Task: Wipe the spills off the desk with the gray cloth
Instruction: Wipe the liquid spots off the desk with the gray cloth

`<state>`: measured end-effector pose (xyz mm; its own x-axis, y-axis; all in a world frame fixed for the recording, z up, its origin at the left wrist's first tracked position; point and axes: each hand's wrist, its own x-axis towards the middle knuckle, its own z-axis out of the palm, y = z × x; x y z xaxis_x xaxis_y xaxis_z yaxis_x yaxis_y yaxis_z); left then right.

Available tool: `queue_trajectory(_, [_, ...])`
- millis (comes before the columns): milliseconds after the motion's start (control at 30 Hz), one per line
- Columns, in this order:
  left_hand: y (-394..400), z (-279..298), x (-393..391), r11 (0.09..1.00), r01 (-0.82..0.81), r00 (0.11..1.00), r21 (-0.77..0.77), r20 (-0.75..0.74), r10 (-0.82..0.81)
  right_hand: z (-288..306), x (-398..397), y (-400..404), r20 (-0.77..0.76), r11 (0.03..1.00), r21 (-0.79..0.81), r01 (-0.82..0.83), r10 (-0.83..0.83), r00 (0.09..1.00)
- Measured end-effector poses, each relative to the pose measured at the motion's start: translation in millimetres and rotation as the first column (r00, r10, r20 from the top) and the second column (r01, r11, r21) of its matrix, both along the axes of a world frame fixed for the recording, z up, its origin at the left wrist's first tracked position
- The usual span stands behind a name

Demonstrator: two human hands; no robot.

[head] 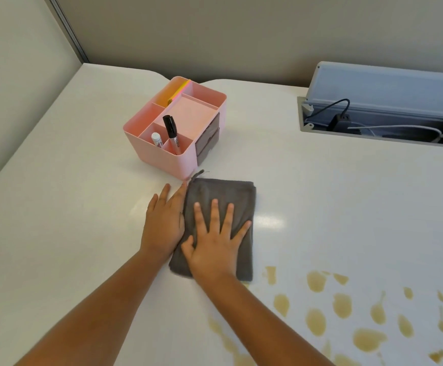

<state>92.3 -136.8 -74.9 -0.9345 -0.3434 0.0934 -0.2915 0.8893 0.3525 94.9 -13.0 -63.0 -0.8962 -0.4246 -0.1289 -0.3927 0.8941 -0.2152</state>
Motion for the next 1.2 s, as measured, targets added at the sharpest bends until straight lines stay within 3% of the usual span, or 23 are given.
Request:
queue_trajectory(233, [-1.7, 2.1, 2.5, 0.999, 0.002, 1.0, 0.044, -0.015, -0.001, 9.6, 0.3, 31.0, -0.057, 0.994, 0.038, -0.106, 0.108, 0.993])
queue_trajectory(367, [-2.6, 3.2, 4.8, 0.999, 0.002, 1.0, 0.036, -0.019, -0.001, 5.4, -21.6, 69.4, -0.03, 0.997, 0.039, -0.07, 0.071, 0.997])
queue_trajectory(567, [1.3, 6.5, 5.4, 0.999, 0.016, 0.999, 0.032, -0.03, -0.015, 4.6, -82.6, 174.0, -0.084, 0.973, 0.06, 0.221, -0.216, 0.973])
queue_trajectory(867, [2.7, 10.4, 5.7, 1.0, 0.017, 1.0, 0.025, -0.026, -0.017, 17.9, -96.5, 370.6, -0.061, 0.781, 0.085, 0.619, -0.616, 0.785])
queue_trajectory(1067, [6.0, 12.8, 5.0, 0.999, 0.018, 0.999, 0.027, -0.048, -0.016, 15.8, -78.2, 360.7, -0.022, 0.678, 0.079, 0.731, -0.732, 0.681])
queue_trajectory(1200, [7.0, 12.4, 4.8, 1.0, 0.015, 1.0, 0.012, -0.028, -0.015, 13.0, -59.1, 311.0, -0.008, 0.703, 0.107, 0.703, -0.706, 0.708])
